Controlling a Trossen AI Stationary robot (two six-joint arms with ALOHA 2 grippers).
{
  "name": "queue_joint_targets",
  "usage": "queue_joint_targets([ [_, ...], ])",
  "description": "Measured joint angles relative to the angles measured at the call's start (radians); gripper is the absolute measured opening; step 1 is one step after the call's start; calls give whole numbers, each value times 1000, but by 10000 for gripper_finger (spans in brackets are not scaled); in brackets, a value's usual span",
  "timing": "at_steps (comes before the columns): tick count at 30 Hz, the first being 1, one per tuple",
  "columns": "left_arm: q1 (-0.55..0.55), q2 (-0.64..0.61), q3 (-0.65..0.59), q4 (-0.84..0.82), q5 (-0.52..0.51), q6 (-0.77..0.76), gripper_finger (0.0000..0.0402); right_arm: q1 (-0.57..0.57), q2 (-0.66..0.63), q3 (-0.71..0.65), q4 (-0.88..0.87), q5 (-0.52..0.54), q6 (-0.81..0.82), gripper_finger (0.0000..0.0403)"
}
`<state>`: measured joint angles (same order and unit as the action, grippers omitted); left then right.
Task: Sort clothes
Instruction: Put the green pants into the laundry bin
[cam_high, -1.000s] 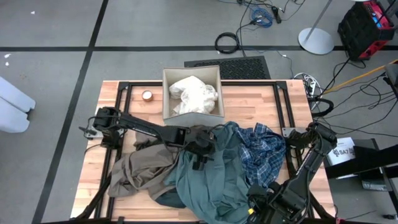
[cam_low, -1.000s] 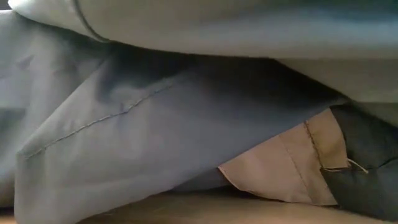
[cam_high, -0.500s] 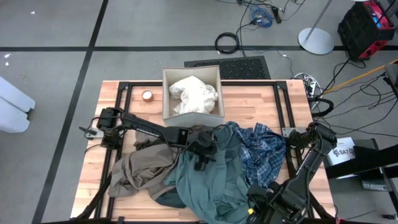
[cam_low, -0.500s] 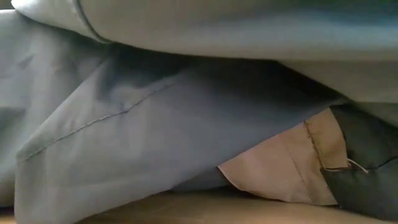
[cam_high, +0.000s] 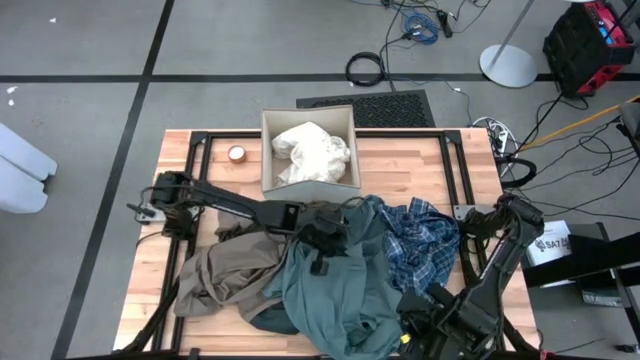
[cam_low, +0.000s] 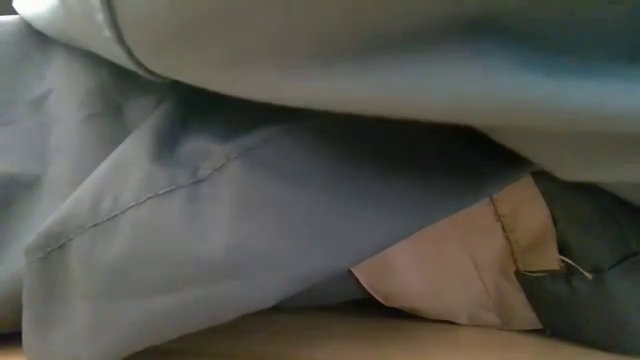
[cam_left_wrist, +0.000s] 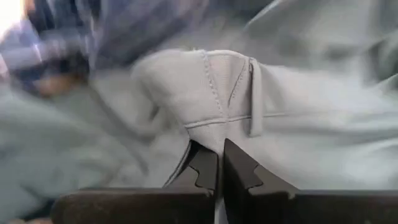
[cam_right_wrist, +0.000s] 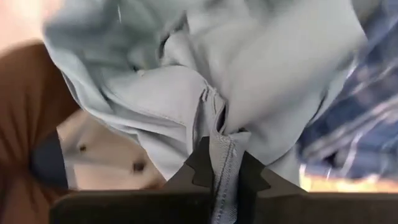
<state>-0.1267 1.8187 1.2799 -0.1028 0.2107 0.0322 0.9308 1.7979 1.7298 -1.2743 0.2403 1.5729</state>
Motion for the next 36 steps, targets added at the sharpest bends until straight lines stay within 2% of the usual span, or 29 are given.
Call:
queue_joint_targets([
  [7,-24,-279,6,8,24,0,7,51,-104,0,-8,343,-121,9],
  [11,-40,-471,6,27,20,0,7,90,-186,0,-5,592,-267,8],
  [14,-55,-593,6,40,-20,-1,6,118,-258,0,30,775,-392,8],
  [17,-74,-692,6,102,-63,-2,6,143,-331,0,151,956,-582,11],
  [20,-79,-764,6,210,-90,-2,6,152,-406,0,360,1047,-893,12],
  [24,-79,-822,6,394,-128,-1,6,146,-493,0,776,1062,-1402,13],
  [28,-63,-845,12,538,-141,0,6,116,-546,0,1176,893,-1868,14],
  [32,-46,-832,83,553,-135,15,6,95,-594,0,1421,711,-2163,14],
  [36,-36,-781,205,543,-100,96,6,72,-641,0,1511,528,-2323,15],
])
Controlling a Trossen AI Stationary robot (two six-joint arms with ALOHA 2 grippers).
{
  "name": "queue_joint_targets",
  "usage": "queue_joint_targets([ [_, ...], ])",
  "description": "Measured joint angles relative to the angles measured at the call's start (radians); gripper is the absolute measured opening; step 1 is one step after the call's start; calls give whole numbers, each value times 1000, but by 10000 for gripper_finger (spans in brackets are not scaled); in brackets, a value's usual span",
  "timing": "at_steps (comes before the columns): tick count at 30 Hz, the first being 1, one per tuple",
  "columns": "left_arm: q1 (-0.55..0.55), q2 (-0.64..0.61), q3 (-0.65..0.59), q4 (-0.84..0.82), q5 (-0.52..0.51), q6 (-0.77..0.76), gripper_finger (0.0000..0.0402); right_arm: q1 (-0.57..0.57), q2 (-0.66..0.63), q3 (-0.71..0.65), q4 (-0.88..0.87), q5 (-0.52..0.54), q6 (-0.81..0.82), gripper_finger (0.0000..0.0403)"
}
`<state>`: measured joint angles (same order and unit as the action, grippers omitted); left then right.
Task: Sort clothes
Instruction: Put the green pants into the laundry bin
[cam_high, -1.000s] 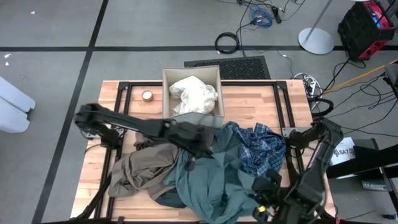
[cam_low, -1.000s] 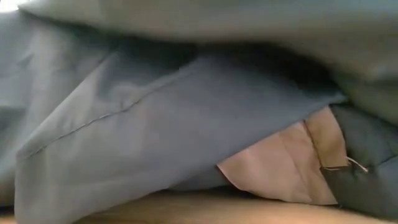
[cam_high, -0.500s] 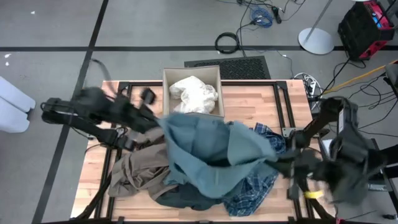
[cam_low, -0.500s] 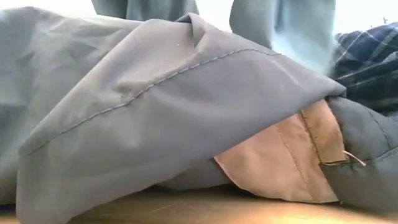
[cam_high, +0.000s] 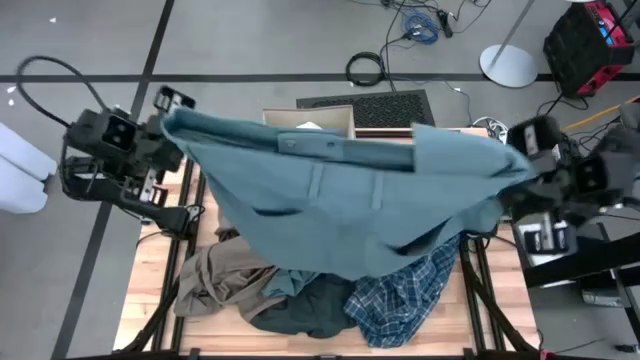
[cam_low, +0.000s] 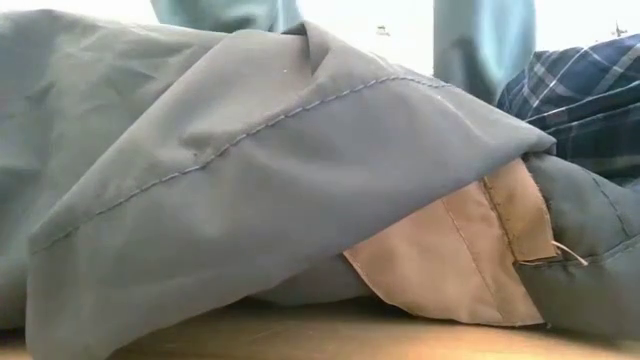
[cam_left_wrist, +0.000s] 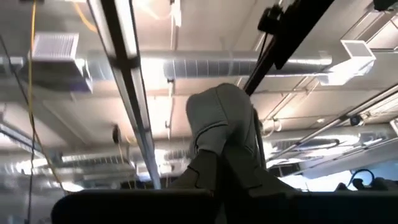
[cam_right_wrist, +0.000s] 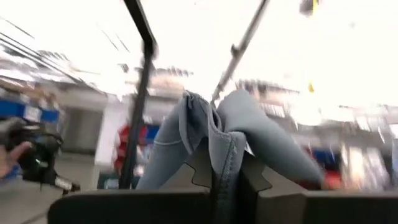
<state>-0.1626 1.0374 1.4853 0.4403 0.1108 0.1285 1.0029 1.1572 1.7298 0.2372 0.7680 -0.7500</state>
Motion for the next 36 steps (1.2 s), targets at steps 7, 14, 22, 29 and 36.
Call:
queue_joint_targets([
  [7,1,191,302,-18,13,118,5,-80,-14,70,21,-294,-130,15],
  [14,44,469,790,-202,14,262,5,-198,84,320,-31,-374,-223,11],
  [22,139,429,816,-634,-221,225,5,-257,140,499,-461,80,92,6],
  [29,149,413,816,-1146,-332,88,5,-273,153,493,-1085,210,727,6],
  [36,149,479,813,-1690,-384,-228,5,-341,243,493,-1692,125,1460,5],
])
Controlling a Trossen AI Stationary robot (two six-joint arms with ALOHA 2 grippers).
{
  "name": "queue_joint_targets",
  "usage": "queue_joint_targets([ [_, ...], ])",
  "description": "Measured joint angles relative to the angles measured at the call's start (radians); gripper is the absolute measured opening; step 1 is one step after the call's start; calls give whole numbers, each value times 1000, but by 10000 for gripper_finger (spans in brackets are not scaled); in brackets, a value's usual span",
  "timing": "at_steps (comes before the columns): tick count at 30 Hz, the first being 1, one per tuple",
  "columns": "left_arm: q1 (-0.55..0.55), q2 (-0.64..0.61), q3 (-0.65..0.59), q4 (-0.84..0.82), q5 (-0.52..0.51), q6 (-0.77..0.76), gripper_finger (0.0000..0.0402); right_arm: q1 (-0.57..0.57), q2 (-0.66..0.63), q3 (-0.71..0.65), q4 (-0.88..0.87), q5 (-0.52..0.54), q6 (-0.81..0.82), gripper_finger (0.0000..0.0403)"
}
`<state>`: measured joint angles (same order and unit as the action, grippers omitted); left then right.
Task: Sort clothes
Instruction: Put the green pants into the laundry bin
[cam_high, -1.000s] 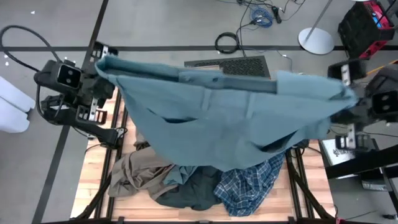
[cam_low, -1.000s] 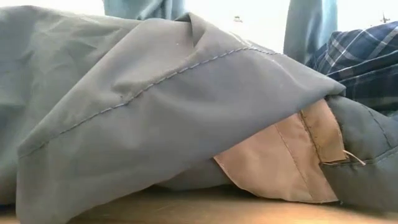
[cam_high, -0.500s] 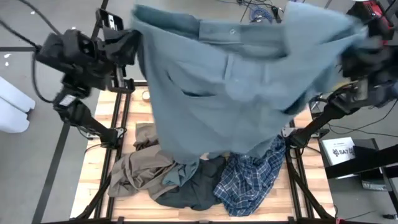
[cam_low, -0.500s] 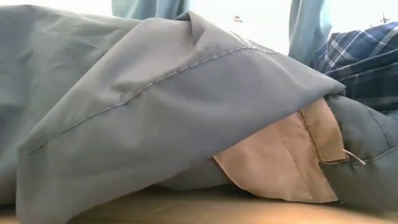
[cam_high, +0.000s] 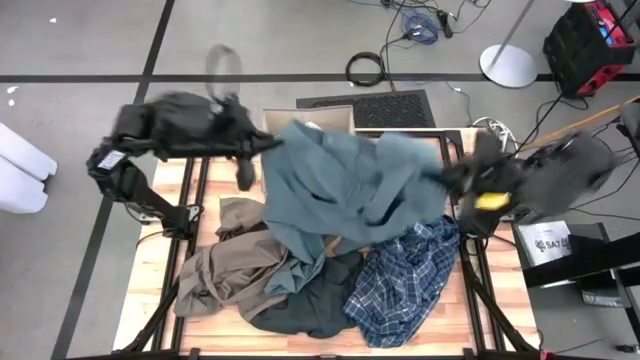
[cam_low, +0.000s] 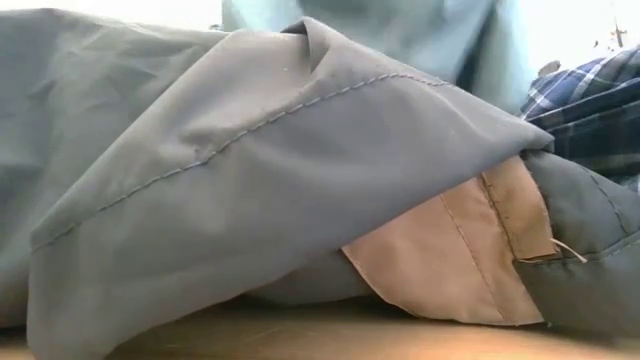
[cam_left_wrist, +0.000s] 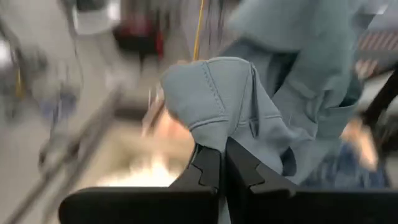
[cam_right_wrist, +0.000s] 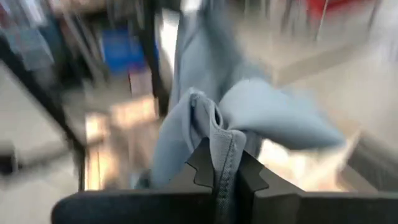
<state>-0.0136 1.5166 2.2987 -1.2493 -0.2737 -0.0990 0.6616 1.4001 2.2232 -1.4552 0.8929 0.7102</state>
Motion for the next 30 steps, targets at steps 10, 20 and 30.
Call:
queue_joint_targets([
  [10,-181,147,-167,-159,349,-4,5,16,161,-330,311,-790,52,5],
  [20,-586,175,-297,73,483,366,5,207,300,-451,480,-937,239,5],
  [30,-524,176,-486,299,413,525,5,125,308,-448,168,-616,-124,6],
])
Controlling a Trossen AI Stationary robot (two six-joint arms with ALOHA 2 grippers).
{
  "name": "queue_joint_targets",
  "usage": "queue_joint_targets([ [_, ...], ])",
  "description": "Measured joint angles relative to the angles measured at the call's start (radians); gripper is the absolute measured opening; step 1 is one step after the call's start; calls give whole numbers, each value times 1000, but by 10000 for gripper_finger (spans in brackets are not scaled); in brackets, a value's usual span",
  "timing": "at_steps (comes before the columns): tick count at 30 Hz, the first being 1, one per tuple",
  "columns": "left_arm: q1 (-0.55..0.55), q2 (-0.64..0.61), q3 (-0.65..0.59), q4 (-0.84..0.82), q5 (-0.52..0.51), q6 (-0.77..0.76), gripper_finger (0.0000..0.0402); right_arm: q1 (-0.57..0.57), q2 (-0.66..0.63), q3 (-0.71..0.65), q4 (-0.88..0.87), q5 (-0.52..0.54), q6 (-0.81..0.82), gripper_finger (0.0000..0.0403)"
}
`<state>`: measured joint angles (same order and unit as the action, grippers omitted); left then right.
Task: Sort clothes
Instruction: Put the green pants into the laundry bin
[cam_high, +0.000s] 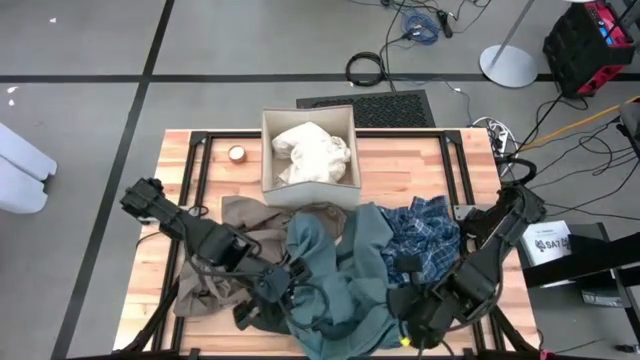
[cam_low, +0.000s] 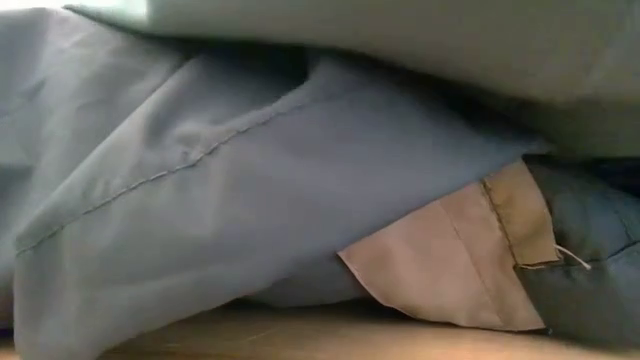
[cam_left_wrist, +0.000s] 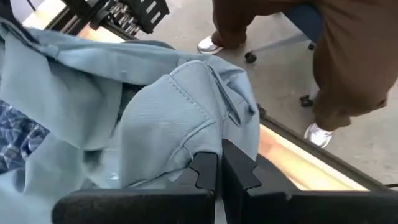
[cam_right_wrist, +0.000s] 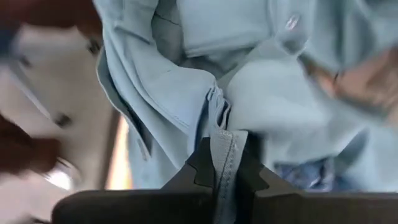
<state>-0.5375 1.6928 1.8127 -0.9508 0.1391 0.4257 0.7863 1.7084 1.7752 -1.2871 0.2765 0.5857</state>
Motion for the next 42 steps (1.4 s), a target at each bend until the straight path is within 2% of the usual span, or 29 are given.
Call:
queue_joint_targets([
  [6,22,0,-39,63,-22,78,5,-46,30,0,31,17,-407,6],
  [12,40,0,-39,176,44,160,5,-122,83,0,246,17,-738,8],
  [14,51,2,-39,184,54,160,5,-132,96,0,308,70,-823,12],
  [17,57,20,-38,177,55,159,5,-129,103,0,371,212,-904,14],
  [20,56,51,-38,174,58,159,5,-114,103,0,425,353,-939,14],
  [22,55,69,-38,161,58,160,5,-101,103,0,446,405,-939,15],
  [25,66,77,-38,141,23,159,5,-82,103,0,480,403,-934,15],
  [35,103,77,-38,173,18,159,5,-69,103,0,564,348,-810,17],
  [38,104,77,-38,211,30,159,5,-79,103,0,573,349,-788,31],
  [42,104,77,-38,227,32,158,5,-84,106,0,576,347,-804,71],
])
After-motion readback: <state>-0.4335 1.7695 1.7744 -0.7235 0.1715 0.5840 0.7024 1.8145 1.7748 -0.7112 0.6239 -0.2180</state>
